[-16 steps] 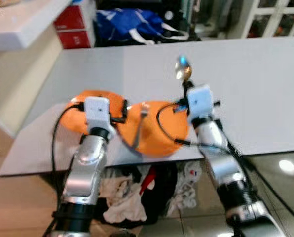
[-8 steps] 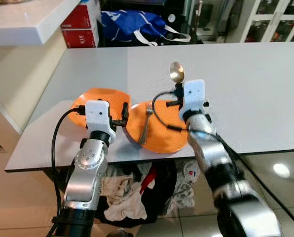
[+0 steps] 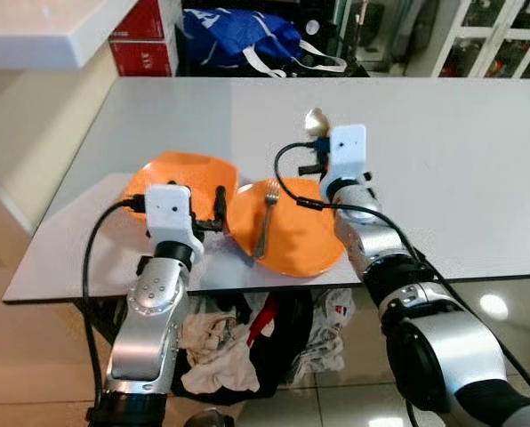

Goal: Setting the table

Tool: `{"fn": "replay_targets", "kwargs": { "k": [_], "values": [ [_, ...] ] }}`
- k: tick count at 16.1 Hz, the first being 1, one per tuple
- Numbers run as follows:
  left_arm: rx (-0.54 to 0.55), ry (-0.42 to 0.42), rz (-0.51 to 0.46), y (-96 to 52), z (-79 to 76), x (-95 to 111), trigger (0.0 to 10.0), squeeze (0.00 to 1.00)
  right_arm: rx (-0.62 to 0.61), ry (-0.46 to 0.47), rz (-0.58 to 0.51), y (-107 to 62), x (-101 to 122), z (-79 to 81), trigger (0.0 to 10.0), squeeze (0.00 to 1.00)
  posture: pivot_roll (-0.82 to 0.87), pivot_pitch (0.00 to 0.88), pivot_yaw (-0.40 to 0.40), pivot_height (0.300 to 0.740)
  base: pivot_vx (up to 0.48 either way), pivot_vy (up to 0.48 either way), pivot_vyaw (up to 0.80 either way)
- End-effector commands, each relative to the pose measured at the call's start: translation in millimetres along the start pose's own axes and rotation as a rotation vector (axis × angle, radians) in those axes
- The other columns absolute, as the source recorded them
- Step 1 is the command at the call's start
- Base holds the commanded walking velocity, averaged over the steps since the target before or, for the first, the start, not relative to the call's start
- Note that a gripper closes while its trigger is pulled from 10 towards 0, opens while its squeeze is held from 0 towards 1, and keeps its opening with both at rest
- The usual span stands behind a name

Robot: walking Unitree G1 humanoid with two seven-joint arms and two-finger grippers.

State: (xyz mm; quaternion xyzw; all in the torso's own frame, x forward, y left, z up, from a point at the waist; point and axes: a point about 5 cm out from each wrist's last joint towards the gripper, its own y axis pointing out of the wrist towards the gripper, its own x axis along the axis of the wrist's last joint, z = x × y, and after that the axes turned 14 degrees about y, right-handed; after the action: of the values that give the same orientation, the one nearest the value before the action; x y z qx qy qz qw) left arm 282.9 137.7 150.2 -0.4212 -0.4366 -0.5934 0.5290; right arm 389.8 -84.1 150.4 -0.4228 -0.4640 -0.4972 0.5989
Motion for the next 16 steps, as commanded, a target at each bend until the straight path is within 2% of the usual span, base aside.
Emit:
{"fn": "replay_targets", "kwargs": {
  "k": [1, 3, 5, 7, 11, 16],
  "values": [
    [-0.008, 0.007, -0.010, -2.4, -3.6, 7.5, 10.0, 0.00, 0.000, 0.019, -0.002, 2.1, 3.4, -1.1, 10.0, 0.00, 0.08, 0.031, -0.031, 0.740, 0.000, 0.000, 0.00],
    [-0.136, -0.063, -0.038, 1.2, -21.7, 38.1, 10.0, 0.00, -0.010, 0.041, 0.046, 2.8, -2.8, -3.0, 10.0, 0.00, 0.12, 0.052, -0.035, 0.740, 0.000, 0.000, 0.00],
    [-0.255, -0.076, -0.045, 0.0, -33.4, 54.5, 10.0, 0.00, -0.031, 0.034, 0.074, 2.2, -7.8, -7.6, 10.0, 0.00, 0.14, 0.070, -0.029, 0.740, 0.000, 0.000, 0.00],
    [-0.322, -0.086, 0.003, -7.9, -32.0, 58.5, 10.0, 0.00, -0.043, 0.017, 0.100, 0.4, -13.9, -11.4, 10.0, 0.00, 0.17, 0.086, -0.019, 0.740, 0.000, 0.000, 0.00],
    [-0.376, -0.093, 0.096, -25.4, -17.3, 63.1, 10.0, 0.00, -0.058, 0.013, 0.134, -2.5, -23.1, -14.3, 10.0, 0.00, 0.20, 0.103, -0.007, 0.740, 0.000, 0.000, 0.00],
    [-0.439, -0.055, 0.186, -49.8, -17.2, 54.4, 10.0, 0.00, -0.068, -0.003, 0.173, -7.1, -33.7, -21.4, 10.0, 0.00, 0.21, 0.103, -0.016, 0.740, 0.000, 0.000, 0.00]
  ]
}}
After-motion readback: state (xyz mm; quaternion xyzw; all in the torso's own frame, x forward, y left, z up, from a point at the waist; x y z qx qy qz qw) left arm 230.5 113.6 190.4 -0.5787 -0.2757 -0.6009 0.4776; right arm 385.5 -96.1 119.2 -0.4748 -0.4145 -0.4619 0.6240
